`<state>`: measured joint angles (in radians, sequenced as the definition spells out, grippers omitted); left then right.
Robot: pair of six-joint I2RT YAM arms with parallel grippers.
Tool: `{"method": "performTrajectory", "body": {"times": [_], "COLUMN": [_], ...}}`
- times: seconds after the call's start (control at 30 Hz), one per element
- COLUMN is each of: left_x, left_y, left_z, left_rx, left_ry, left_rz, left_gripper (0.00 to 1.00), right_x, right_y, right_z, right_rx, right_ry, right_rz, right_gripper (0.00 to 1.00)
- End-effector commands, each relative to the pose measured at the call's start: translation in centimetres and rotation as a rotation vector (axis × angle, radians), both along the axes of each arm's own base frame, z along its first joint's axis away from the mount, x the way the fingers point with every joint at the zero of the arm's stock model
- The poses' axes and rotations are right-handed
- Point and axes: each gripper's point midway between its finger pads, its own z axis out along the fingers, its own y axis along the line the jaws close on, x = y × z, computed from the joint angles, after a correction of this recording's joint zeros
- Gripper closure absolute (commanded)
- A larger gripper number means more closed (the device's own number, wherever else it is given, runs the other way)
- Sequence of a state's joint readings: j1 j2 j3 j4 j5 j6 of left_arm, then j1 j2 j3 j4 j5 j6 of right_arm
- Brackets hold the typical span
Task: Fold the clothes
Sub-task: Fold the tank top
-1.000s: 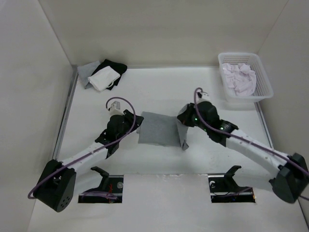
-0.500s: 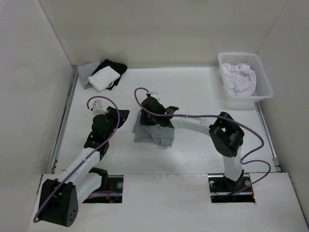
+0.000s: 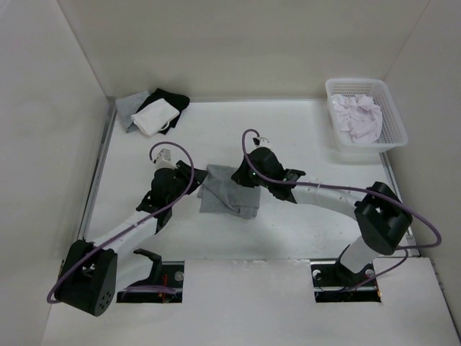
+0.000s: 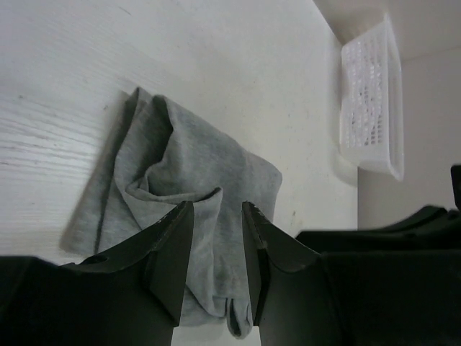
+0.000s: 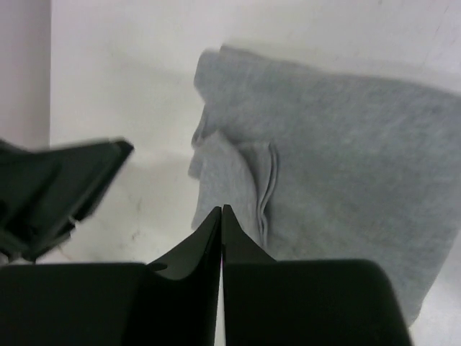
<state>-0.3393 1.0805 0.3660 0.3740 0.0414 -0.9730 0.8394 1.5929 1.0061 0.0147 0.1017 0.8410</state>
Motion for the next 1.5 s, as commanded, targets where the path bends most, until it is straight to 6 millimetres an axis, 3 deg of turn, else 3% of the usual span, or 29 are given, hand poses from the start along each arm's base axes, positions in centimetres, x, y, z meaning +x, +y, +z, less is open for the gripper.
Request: {"method": "performTrajectory", "body": {"times": [0.0,0.2,0.4,0.57,0.73,0.87,1.1,1.2,1.33,1.4,1.47], "left_x": [1.8,1.4,1.0,1.0,1.0,1.2,1.4,1.6,1.8,2.0,2.2], "left_y": [-0.8,-0.6,-0.1,0.1,1.0,2.0,3.4,4.1,2.8,1.3,0.1], "left_z": [3.9,3.8,3.7,3.9,4.3,5.0,6.3,6.6,5.7,5.1,4.5], "left_rx": [-0.016,-0.01,-0.008,-0.009,-0.007,0.002,0.003,0.009,0.016,0.025,0.027], "left_ry": [-0.13,-0.131,-0.129,-0.136,-0.143,-0.16,-0.186,-0.191,-0.161,-0.147,-0.139], "left_rz": [0.013,0.015,0.027,0.031,0.05,0.076,0.112,0.13,0.094,0.06,0.037], "left_gripper": [0.69,0.69,0.69,0.69,0.69,0.69,0.69,0.69,0.69,0.69,0.69], "right_x": [0.9,4.0,4.8,5.0,2.8,-0.2,-5.1,-5.3,-3.0,-1.7,-1.3], "right_y": [1.9,2.2,2.8,3.5,5.4,7.4,10.9,9.8,6.2,4.9,4.7], "right_z": [-1.2,-2.3,-5.0,-6.0,-5.9,-4.8,-6.1,-3.9,-1.0,-1.0,-2.8], "right_rx": [0.019,0.003,-0.029,-0.034,0.0,0.049,0.057,0.051,0.075,0.085,0.069], "right_ry": [-0.033,-0.071,-0.039,-0.025,-0.023,-0.042,0.02,-0.033,-0.099,-0.101,-0.063], "right_rz": [0.065,0.027,0.028,0.042,0.122,0.228,0.431,0.426,0.339,0.3,0.282], "right_gripper": [0.99,0.99,0.99,0.99,0.98,0.97,0.95,0.92,0.9,0.91,0.92]}}
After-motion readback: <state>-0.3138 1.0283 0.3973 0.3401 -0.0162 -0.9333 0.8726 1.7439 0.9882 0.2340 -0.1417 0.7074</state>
